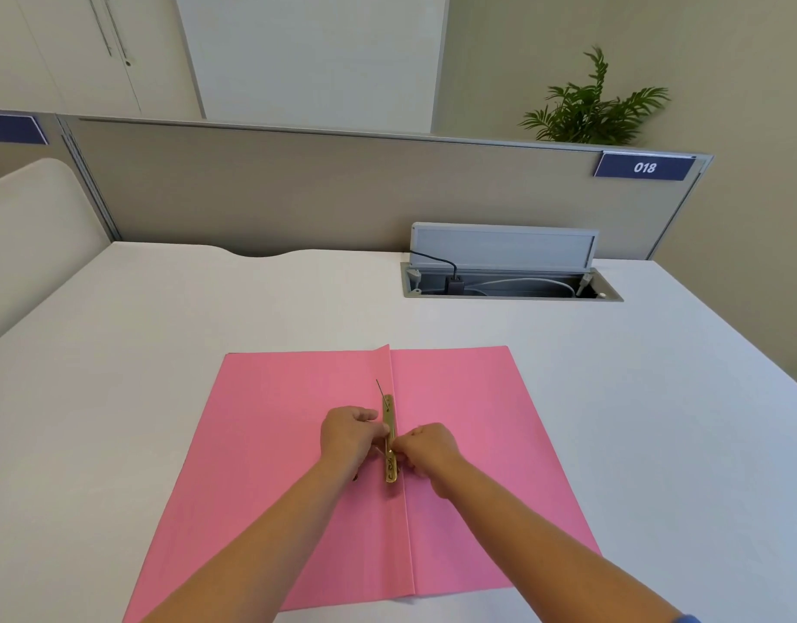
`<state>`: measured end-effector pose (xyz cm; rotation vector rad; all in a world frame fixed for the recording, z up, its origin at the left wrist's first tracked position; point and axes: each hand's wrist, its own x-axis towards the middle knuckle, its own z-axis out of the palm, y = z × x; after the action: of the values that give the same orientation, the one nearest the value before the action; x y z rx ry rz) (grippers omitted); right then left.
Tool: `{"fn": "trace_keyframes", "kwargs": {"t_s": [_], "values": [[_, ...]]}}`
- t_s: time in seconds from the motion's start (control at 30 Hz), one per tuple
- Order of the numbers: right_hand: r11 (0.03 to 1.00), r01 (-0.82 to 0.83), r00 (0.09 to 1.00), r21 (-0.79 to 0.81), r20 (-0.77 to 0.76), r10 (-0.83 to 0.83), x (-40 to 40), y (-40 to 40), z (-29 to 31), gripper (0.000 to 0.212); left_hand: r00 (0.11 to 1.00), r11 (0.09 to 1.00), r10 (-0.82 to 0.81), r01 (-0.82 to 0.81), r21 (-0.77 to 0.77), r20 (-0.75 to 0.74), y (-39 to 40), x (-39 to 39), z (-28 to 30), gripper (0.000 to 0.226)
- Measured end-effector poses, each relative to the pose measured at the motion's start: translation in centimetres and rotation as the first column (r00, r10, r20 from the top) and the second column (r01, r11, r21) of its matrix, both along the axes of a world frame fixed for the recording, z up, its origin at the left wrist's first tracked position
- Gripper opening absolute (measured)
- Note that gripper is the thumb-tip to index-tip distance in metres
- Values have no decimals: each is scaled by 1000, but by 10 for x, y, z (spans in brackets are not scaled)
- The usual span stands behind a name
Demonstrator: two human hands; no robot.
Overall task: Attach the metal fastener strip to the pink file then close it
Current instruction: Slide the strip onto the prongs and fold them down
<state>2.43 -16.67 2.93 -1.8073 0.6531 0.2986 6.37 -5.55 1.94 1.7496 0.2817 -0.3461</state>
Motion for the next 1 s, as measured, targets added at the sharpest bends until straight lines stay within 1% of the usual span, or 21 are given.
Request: {"fn": "trace_keyframes", "kwargs": {"t_s": [0.1, 0.2, 0.27, 0.4, 0.5, 0.63, 0.73, 0.8, 0.9, 1.0], "values": [[1000, -6, 1000, -17, 5, 6, 0, 0, -1, 29, 992, 987, -69, 53, 152, 105, 0, -3, -3, 36], [1000, -16, 1000, -26, 5, 16, -1, -2, -2, 28, 957, 939, -187, 108, 328, 221, 1, -7, -4, 28], [999, -20, 1000, -28, 8, 21, -1, -3, -3, 25, 922, 899, -278, 151, 412, 270, 3, -10, -5, 21], [998, -27, 1000, -49, 15, 27, -1, -4, -3, 25, 814, 796, -471, 227, 562, 339, 10, -12, -17, 25], [996, -35, 999, -87, 18, 36, -2, -4, -5, 17, 740, 748, -558, 254, 613, 375, 15, -15, -24, 29], [979, -59, 998, -193, 7, 62, -1, -6, -8, 8, 628, 662, -673, 275, 697, 391, 20, -19, -32, 30], [972, -65, 998, -226, 1, 67, 0, -9, -9, 17, 572, 645, -700, 250, 723, 427, 23, -22, -40, 32], [964, -77, 997, -254, -4, 79, 0, -10, -9, 20, 559, 636, -709, 242, 733, 430, 24, -24, -44, 35], [944, -118, 993, -308, -22, 117, -1, -9, -8, 20, 558, 603, -731, 257, 756, 393, 24, -22, -48, 41], [954, -113, 994, -278, -31, 109, -4, -9, -7, 23, 568, 594, -732, 263, 760, 375, 24, -22, -49, 42]]}}
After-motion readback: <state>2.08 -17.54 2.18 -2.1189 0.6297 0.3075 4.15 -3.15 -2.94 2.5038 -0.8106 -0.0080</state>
